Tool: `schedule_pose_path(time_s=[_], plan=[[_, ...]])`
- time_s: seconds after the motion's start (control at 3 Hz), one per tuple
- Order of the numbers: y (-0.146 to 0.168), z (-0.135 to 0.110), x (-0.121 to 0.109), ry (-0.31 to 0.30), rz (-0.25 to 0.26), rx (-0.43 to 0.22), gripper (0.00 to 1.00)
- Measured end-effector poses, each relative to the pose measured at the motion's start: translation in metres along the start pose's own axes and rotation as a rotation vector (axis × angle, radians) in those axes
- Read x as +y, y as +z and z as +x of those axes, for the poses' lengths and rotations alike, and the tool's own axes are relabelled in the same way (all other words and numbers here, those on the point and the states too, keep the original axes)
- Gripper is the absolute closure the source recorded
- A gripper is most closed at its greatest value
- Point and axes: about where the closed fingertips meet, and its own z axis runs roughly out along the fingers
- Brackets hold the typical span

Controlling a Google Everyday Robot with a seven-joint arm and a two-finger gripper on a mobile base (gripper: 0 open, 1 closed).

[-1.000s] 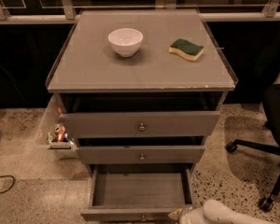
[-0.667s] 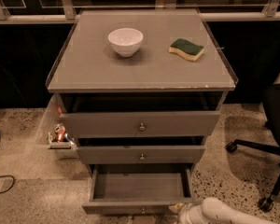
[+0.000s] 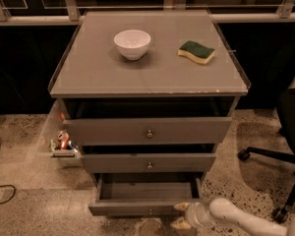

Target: Close bottom drawer

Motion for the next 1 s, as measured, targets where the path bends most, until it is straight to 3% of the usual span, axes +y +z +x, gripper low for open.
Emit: schedule_pose_path(time_s=[0.33, 0.67, 1.0], plan=[[0.0171, -0.0126, -0.0578, -0.104, 0.049, -0.007, 0.65], [0.0187, -0.0138, -0.0662, -0.119, 0.061, -0.003, 0.88], [0.0188, -0.0138, -0.0661, -0.119, 0.061, -0.004, 0.90]])
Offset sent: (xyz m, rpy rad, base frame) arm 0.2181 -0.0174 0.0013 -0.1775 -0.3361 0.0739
